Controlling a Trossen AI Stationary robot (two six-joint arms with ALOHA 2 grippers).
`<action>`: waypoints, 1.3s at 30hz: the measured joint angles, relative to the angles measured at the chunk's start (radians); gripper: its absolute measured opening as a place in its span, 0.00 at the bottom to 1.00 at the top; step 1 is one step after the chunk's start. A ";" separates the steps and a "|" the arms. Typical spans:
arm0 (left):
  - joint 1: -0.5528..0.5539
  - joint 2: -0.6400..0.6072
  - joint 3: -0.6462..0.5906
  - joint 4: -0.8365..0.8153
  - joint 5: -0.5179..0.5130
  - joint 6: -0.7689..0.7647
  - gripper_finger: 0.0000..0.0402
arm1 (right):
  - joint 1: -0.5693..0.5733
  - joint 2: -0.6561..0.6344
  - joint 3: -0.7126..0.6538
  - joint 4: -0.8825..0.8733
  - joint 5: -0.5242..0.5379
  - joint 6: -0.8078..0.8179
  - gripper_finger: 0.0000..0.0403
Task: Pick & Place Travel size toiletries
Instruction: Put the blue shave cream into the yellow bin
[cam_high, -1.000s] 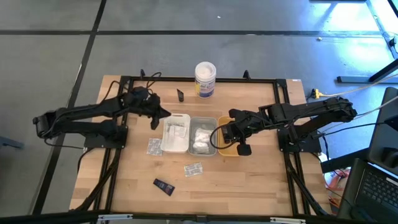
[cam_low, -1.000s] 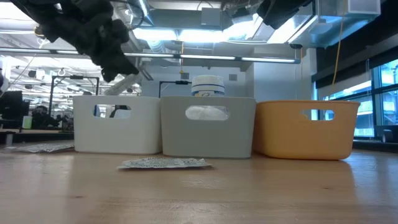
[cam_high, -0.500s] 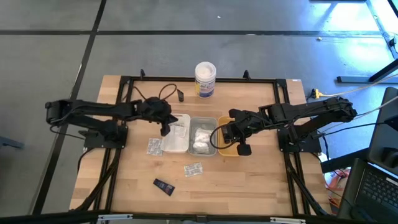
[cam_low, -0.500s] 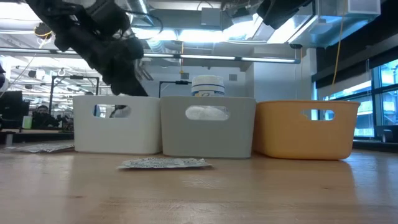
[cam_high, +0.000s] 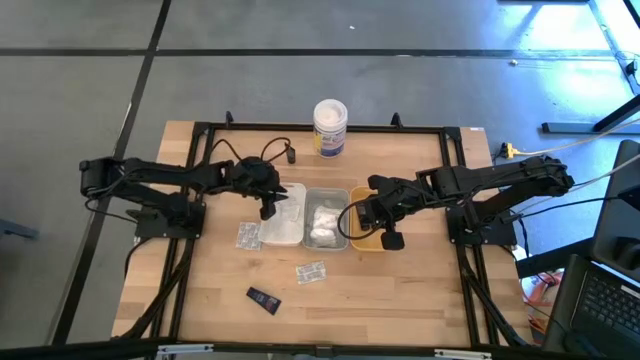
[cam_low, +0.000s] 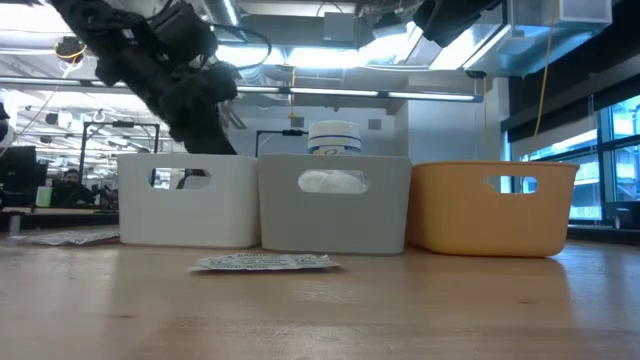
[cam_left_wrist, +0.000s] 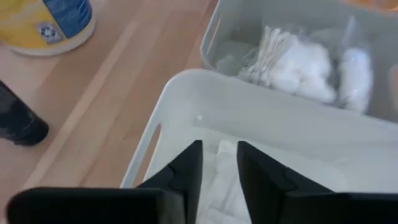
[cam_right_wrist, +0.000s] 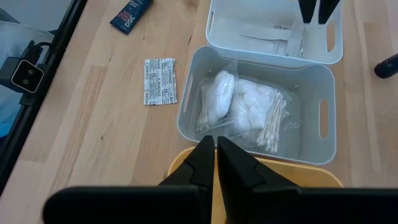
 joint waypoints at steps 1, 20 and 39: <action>0.000 -0.008 0.017 -0.023 0.008 0.001 0.26 | 0.000 0.000 0.000 0.000 0.000 0.000 0.05; -0.354 -0.133 0.187 -0.457 0.029 -0.096 0.17 | 0.000 0.000 0.000 -0.003 0.000 0.003 0.05; -0.864 -0.009 0.186 -0.334 -0.156 -0.337 0.11 | 0.000 0.000 0.000 0.010 0.008 0.029 0.05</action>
